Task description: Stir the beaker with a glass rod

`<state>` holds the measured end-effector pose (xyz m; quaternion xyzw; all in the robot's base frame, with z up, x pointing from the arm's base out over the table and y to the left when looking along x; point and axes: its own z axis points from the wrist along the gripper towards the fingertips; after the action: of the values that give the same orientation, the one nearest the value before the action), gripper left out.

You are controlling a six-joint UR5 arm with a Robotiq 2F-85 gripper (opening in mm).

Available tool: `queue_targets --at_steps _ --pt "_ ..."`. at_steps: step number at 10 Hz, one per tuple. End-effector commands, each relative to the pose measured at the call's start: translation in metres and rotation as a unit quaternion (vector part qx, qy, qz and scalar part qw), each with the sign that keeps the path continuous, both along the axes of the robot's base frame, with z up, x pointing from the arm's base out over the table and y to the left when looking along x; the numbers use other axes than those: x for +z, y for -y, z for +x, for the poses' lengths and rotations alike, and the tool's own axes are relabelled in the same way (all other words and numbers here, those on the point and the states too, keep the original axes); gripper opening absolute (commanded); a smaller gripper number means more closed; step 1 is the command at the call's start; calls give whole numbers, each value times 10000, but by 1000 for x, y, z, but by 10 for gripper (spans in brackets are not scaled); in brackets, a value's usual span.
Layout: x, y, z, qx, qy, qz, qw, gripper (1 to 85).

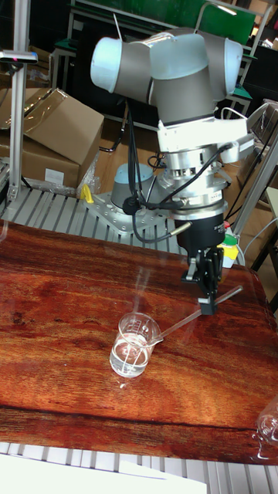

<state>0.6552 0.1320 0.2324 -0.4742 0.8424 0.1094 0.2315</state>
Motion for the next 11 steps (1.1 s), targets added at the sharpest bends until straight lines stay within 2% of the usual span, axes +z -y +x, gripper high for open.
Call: queue_targets --at_steps 1,2,4,6,7,8,11 --pt "5 -1 -12 -135 -133 53 9998 10" --pt "6 3 -20 -126 -171 47 9998 10" --pt "4 21 -27 34 -156 -168 9997 10" --pt "-1 26 -17 183 35 -255 9995 10" --pt "-5 22 -7 241 155 -220 9993 10" --pt "-7 17 -1 208 175 -160 9995 10" --pt "-13 -3 5 -33 67 -23 10000 10"
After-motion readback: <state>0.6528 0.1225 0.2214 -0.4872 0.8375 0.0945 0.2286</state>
